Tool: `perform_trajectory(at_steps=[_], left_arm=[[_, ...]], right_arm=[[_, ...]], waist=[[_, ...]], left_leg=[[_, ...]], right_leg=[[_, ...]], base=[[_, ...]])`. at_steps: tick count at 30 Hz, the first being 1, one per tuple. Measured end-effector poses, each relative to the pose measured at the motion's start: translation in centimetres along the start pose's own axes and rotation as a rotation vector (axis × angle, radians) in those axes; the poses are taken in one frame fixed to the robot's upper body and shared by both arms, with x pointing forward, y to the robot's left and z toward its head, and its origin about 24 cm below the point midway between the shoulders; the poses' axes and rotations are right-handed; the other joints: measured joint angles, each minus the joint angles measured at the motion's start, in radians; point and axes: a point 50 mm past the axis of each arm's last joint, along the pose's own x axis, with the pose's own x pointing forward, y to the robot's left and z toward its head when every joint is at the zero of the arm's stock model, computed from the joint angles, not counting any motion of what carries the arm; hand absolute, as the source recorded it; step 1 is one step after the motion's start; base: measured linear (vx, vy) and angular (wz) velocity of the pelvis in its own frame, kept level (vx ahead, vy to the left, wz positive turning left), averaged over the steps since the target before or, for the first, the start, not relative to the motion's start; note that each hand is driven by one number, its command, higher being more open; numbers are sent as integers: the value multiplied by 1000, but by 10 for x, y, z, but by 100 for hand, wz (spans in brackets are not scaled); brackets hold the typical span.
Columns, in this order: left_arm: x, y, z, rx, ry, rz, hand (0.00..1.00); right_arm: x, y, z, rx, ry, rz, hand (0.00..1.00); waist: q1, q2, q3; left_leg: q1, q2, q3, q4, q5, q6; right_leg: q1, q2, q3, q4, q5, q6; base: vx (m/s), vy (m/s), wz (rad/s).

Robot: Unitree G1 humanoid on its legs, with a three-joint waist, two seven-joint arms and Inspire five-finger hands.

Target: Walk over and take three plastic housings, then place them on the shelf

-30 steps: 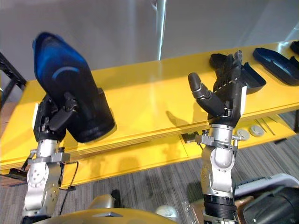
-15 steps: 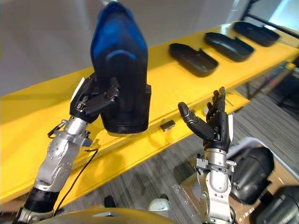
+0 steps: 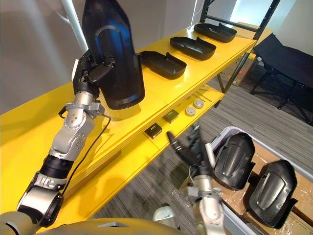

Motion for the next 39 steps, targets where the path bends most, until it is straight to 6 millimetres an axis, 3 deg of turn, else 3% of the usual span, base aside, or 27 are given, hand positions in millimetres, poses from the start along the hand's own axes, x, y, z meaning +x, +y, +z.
perform_trajectory(at_steps=[5, 7, 10, 14, 20, 32, 39], left_arm=[[13, 20, -20, 99, 125, 102, 0], [14, 39, -41, 153, 236, 146, 0], [9, 48, -64, 81, 377, 147, 0], [6, 44, -71, 11, 426, 114, 0], [-1, 33, -87, -86, 515, 85, 0], [1, 32, -89, -104, 507, 259, 0], [14, 28, -80, -91, 486, 369, 0]], right_arm=[[-12, 21, -38, 10, 181, 93, 100], [-16, 20, -47, 6, 224, 98, 100], [-24, 15, -53, -6, 260, 88, 100], [-26, 15, -58, -9, 282, 93, 100], [-24, 30, -60, -33, 289, 166, 100], [-25, 28, -66, -74, 318, 149, 100], [-28, 37, -69, -74, 329, 159, 100]], waist=[[-15, -3, -3], [-24, -8, -6], [-27, -27, -10], [-27, -44, -12], [-41, -49, -9], [-63, -59, -3], [-77, -65, 19]], left_leg=[[-22, 0, 0, 0, 4, 2], [-25, -1, 0, 0, 9, 2], [-33, -2, -3, 0, 9, 2], [-35, -3, -6, 0, 10, 3], [-35, -3, -14, 0, 15, 6], [-25, -3, 1, 0, 21, 9], [-37, -1, 1, -1, 25, 11]], right_leg=[[-23, -1, 4, 0, 1, 0], [-32, 0, 15, 0, 5, 0], [-37, -1, 15, -1, 7, 0], [-38, -2, 14, -1, 7, -1], [-34, -2, 9, 0, 6, -2], [-34, -1, 24, -2, 11, -6], [-49, 0, 24, -1, 15, -6]], base=[[0, 0, 0], [12, 2, -8], [14, 3, 3], [0, 0, 0], [-5, 0, 1], [-9, 2, -4], [0, 0, 0]])
